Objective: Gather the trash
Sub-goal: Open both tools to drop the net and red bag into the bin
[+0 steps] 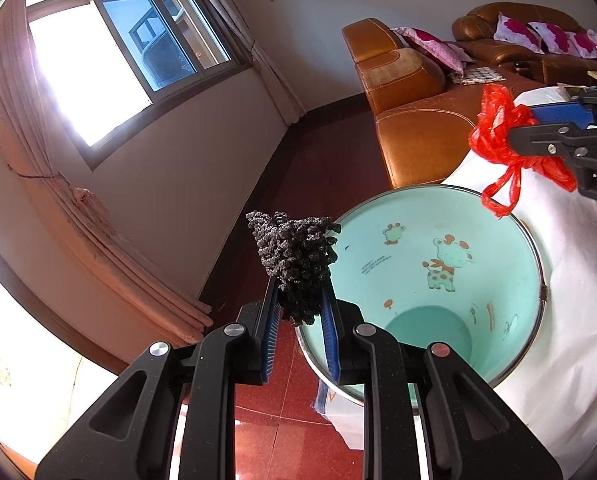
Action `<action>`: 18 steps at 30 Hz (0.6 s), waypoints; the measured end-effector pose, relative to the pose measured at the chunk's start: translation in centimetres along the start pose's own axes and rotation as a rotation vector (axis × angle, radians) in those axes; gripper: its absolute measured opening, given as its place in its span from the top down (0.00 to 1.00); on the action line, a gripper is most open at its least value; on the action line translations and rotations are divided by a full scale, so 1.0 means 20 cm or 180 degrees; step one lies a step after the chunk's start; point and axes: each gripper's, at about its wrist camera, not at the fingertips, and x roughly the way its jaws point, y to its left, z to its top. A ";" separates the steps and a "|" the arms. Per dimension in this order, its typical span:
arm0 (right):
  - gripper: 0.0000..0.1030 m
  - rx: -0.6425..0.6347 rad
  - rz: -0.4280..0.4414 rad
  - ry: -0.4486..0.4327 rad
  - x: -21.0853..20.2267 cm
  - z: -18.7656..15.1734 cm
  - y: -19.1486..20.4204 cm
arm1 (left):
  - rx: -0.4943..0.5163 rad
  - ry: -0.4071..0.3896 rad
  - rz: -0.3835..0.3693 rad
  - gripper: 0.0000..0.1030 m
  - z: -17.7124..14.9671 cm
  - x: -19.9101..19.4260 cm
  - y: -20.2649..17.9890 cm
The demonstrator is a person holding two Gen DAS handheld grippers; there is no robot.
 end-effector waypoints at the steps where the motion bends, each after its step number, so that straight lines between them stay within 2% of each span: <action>1: 0.75 -0.0017 0.0005 0.0001 0.00 0.00 0.01 | 0.0002 -0.0001 0.0000 0.81 0.00 0.00 0.00; 7: 0.72 -0.0057 0.0097 0.0034 0.03 -0.01 0.04 | 0.0030 -0.0042 -0.0101 0.78 -0.01 -0.01 -0.03; 8: 0.69 -0.0057 0.0126 0.0025 0.04 -0.01 0.04 | 0.0038 -0.0057 -0.0141 0.72 -0.01 -0.02 -0.04; 9: 0.57 -0.0053 0.0156 0.0021 0.04 -0.01 0.04 | 0.0046 -0.0077 -0.0152 0.58 -0.01 -0.02 -0.05; 10: 0.52 -0.0047 0.0168 0.0018 0.04 -0.02 0.04 | 0.0054 -0.0104 -0.0146 0.53 -0.01 -0.03 -0.06; 13: 0.52 -0.0001 0.0131 0.0024 0.04 -0.02 0.03 | 0.0068 -0.0128 -0.0182 0.49 -0.01 -0.04 -0.08; 15: 0.52 0.0037 0.0099 0.0017 0.02 -0.03 0.02 | 0.0046 -0.0156 -0.0164 0.38 -0.01 -0.05 -0.08; 18: 0.51 0.0123 0.0038 0.0002 -0.01 -0.03 -0.01 | 0.0016 -0.0139 -0.0168 0.36 0.00 -0.06 -0.08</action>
